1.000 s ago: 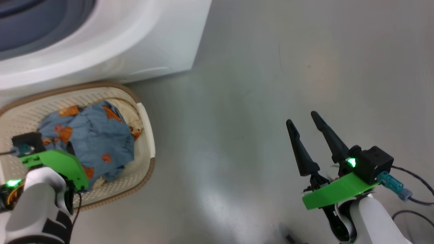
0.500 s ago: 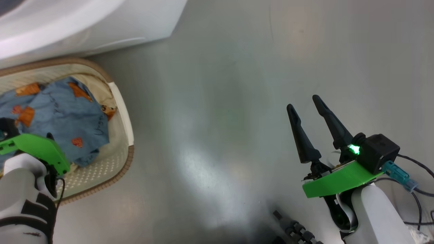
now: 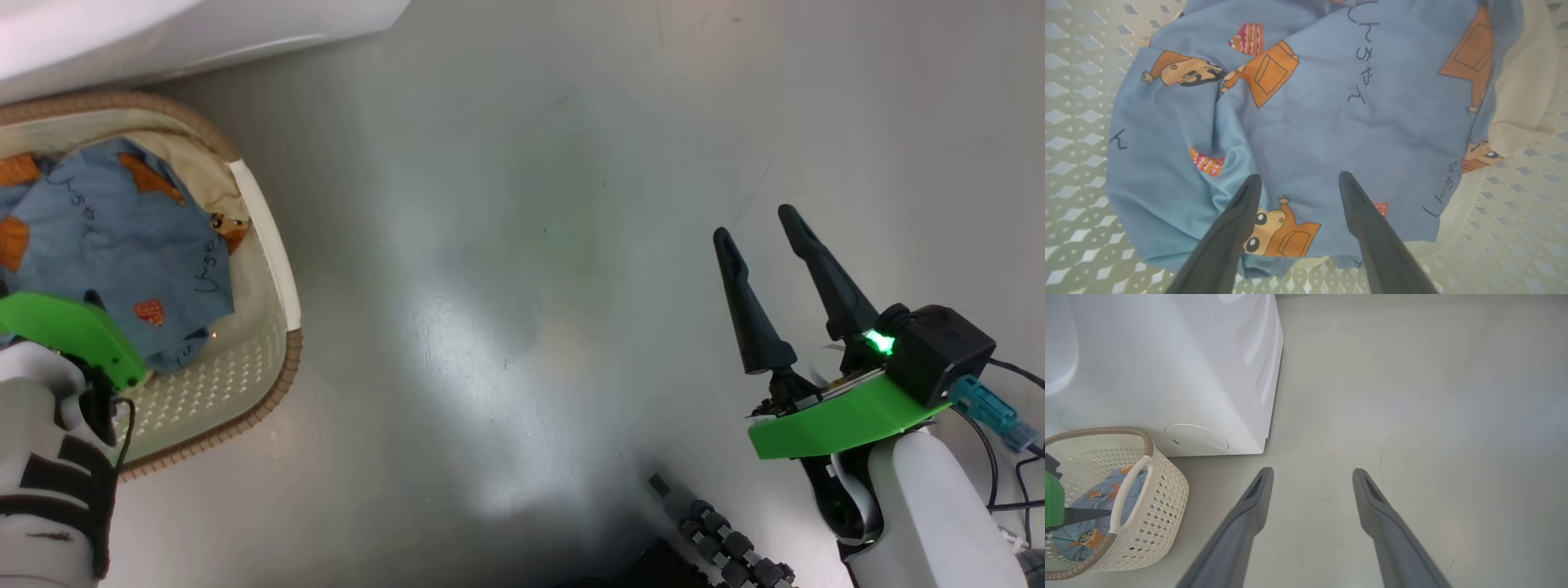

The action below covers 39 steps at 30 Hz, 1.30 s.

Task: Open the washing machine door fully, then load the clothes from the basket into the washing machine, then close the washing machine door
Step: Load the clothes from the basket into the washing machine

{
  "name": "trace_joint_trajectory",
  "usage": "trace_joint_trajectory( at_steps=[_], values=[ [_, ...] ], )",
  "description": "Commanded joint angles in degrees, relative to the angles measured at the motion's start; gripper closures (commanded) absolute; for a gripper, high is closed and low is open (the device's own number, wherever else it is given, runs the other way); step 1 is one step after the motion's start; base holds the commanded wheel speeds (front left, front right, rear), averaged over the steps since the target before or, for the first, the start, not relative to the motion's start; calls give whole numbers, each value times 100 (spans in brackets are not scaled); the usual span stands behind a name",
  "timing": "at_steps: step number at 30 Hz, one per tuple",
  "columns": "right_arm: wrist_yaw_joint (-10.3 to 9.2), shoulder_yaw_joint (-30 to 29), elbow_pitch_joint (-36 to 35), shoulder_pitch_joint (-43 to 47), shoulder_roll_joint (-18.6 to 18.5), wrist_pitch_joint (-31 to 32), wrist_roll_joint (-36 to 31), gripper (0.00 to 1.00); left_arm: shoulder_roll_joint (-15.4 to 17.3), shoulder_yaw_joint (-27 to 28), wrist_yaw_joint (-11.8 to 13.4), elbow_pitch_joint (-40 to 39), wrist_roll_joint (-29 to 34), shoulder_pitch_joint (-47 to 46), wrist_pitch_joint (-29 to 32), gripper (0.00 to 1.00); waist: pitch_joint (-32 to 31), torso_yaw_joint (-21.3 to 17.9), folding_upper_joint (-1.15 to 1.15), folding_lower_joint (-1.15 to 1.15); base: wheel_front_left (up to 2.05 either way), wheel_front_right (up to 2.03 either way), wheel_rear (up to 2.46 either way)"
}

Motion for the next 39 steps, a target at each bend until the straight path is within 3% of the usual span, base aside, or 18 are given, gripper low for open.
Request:
trace_joint_trajectory(
  at_steps=[1,39],
  values=[
    [9,97,-138,125,-86,-27,-49,0,190,102,15,0,-48,75,-1,0,67,30,0,0,0,0,0],
    [9,-219,-519,486,-417,-27,-135,0,41,-264,20,101,-161,-427,178,0,553,92,0,0,0,0,0]
  ],
)
